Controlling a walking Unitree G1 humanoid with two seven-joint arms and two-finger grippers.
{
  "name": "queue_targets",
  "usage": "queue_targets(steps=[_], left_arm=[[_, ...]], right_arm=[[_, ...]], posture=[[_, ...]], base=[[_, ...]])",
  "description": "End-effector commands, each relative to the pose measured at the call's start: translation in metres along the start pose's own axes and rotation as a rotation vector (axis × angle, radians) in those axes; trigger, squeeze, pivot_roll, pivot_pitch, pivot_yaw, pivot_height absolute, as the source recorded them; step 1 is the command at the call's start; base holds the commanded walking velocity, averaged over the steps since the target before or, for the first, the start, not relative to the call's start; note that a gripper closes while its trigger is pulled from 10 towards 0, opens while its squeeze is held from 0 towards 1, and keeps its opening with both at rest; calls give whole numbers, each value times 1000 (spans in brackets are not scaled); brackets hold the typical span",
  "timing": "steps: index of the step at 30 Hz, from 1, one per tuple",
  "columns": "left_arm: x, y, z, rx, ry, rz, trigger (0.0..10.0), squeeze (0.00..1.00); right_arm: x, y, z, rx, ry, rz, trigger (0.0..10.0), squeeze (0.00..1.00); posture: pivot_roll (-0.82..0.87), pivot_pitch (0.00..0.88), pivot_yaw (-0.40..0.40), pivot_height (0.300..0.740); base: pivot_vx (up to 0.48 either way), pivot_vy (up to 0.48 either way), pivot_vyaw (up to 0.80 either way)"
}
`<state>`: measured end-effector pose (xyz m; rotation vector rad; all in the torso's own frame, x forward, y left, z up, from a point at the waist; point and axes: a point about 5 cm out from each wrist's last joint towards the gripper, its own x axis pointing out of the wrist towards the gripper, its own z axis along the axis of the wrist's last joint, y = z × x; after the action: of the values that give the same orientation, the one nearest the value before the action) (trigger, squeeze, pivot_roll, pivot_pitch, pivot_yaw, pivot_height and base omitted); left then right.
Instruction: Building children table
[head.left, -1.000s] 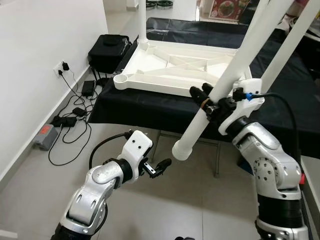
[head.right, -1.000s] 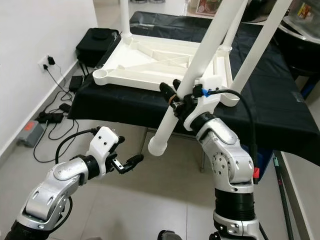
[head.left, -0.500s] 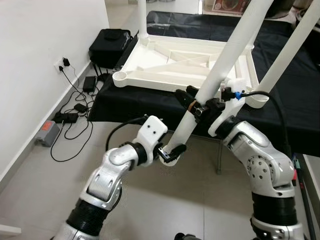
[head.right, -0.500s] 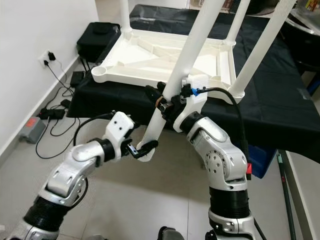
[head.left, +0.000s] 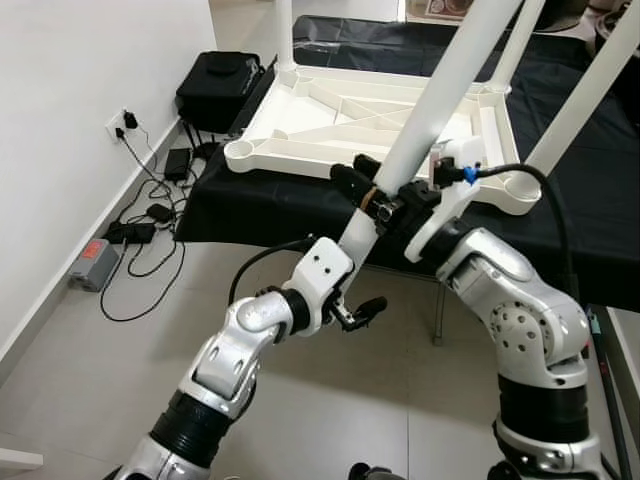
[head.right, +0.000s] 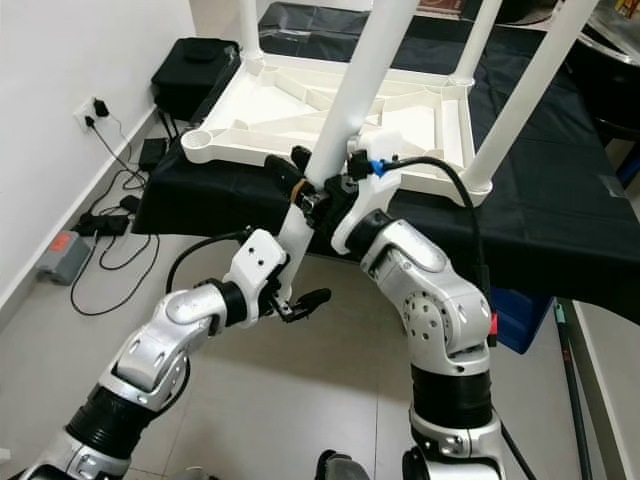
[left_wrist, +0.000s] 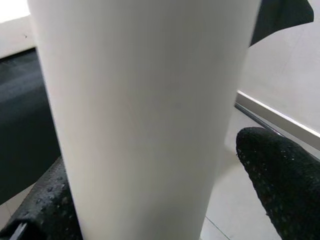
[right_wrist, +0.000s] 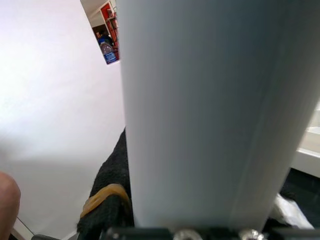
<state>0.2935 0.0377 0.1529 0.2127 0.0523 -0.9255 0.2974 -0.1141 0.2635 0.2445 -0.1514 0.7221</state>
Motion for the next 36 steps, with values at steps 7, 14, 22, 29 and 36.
queue_targets(steps=[7, 14, 22, 29, 36], left_arm=[[-4, -2, -13, 38, 43, 4, 10000, 0], [-7, 6, -13, 70, 49, 29, 10000, 0], [-13, 9, -10, 99, 49, 45, 10000, 0], [-17, 10, -21, 77, 72, 62, 10000, 0], [-16, 16, -22, 92, 59, 81, 1569, 0]], right_arm=[[1, 5, 9, 16, -35, 27, 10000, 0], [1, 4, 6, 25, -19, 17, 10000, 0], [7, 3, 15, 32, -34, 14, 10000, 0], [9, 3, 15, 43, -34, 16, 10000, 0], [8, 7, 15, 61, -26, 33, 10000, 0]], posture=[[89, 177, -29, 740], [89, 176, -29, 740], [86, 181, -31, 740], [82, 179, -35, 740], [73, 177, -32, 740]], base=[[0, 0, 0], [0, 0, 0], [0, 0, 0], [0, 0, 0], [0, 0, 0]])
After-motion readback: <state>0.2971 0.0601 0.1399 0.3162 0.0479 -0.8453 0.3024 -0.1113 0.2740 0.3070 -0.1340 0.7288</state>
